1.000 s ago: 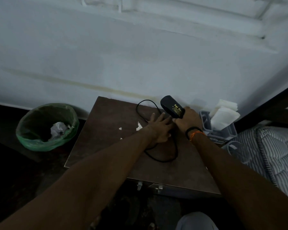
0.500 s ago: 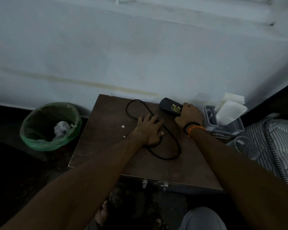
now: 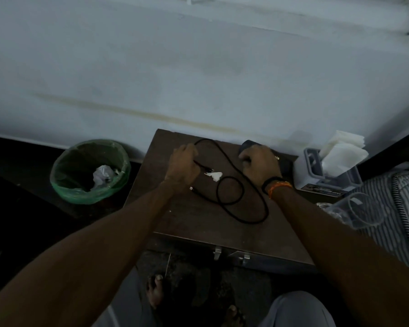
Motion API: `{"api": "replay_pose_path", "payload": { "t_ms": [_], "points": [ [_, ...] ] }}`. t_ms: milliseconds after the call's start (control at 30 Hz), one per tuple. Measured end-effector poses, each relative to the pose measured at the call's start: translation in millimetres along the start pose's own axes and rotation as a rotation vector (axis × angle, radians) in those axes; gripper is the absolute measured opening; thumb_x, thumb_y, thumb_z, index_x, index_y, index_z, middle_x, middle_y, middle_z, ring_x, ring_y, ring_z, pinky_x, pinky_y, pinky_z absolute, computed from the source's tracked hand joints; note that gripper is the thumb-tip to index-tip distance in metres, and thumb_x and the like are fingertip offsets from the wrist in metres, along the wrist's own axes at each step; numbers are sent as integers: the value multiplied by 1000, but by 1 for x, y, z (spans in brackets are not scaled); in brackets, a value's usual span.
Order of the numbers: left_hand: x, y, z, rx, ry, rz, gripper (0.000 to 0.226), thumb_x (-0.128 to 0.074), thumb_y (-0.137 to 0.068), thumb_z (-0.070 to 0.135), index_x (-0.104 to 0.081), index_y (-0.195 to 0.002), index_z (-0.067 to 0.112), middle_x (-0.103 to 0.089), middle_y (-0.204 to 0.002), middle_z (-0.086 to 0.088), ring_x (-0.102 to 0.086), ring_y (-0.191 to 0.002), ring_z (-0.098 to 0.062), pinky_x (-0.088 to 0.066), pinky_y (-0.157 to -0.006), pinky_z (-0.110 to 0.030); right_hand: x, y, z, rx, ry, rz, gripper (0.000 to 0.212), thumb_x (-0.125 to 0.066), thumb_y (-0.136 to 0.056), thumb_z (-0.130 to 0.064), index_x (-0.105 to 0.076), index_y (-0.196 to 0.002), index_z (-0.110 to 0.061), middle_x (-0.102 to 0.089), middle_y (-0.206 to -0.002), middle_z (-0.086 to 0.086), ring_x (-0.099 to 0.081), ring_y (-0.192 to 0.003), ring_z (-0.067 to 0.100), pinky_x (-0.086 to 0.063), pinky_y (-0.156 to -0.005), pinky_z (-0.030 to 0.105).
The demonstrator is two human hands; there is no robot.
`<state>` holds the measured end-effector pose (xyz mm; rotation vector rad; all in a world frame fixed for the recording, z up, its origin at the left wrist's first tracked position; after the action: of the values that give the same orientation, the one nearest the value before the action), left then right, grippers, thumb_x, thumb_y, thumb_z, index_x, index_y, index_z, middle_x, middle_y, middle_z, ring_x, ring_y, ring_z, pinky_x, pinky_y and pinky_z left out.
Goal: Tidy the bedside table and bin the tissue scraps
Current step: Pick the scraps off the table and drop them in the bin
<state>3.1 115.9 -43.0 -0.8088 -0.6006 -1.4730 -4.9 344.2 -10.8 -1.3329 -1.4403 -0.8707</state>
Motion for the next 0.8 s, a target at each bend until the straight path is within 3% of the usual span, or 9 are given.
{"api": "replay_pose_path", "payload": {
  "t_ms": [100, 233, 400, 533, 700, 800],
  "points": [
    [0, 8, -14, 43, 16, -24, 24, -55, -70, -2, -56, -94, 5, -58, -94, -12, -55, -88, -29, -45, -73, -38, -12, 6, -25, 62, -123, -118, 15, -66, -82, -18, -73, -95, -20, -66, -93, -1, -62, -85, 18, -48, -77, 29],
    [-2, 15, -19, 20, 71, -32, 28, -69, -73, 2, -62, -100, 4, -63, -98, -11, -59, -90, -25, -51, -76, -36, -31, 12, -39, 68, -103, -241, 29, -75, -77, -40, -68, -101, -26, -63, -99, -3, -60, -87, 16, -48, -76, 30],
    [-4, 17, -18, 94, 145, -39, 33, -72, -76, -2, -64, -106, 11, -66, -90, -3, -63, -82, -15, -56, -77, -30, -45, 14, -47, 32, -80, -213, 7, -70, -84, -29, -72, -86, -23, -69, -91, -4, -62, -89, 17, -47, -72, 28],
    [-3, 18, -23, 81, 136, -4, 26, -67, -78, -4, -64, -99, 12, -68, -79, 0, -67, -75, -13, -59, -75, -33, -46, 15, -59, 73, -45, -211, 11, -63, -88, -23, -69, -79, -23, -67, -86, -3, -58, -85, 19, -51, -77, 36],
    [0, 21, -24, 25, 79, -7, 24, -58, -83, -5, -63, -98, 13, -67, -78, 2, -65, -74, -13, -56, -72, -30, -51, 24, -65, 36, -160, -145, 5, -66, -88, -24, -70, -89, -20, -62, -93, -5, -57, -84, 12, -47, -72, 28],
    [8, 21, -32, 105, 243, 105, 26, -56, -79, -9, -64, -96, 9, -64, -74, 4, -62, -70, -8, -51, -68, -19, -52, 22, -64, -126, -352, -101, 6, -68, -88, -22, -73, -86, -20, -72, -90, -5, -63, -84, 9, -45, -69, 16]
  ]
}}
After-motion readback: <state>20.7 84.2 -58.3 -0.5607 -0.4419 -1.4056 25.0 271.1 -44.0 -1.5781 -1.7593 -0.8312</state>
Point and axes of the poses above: each hand's wrist, its own y-axis away from the middle knuckle, its own x-axis out of the back of the hand, z = x × y, the point moved 2 cm from there along -y, towards the middle knuckle
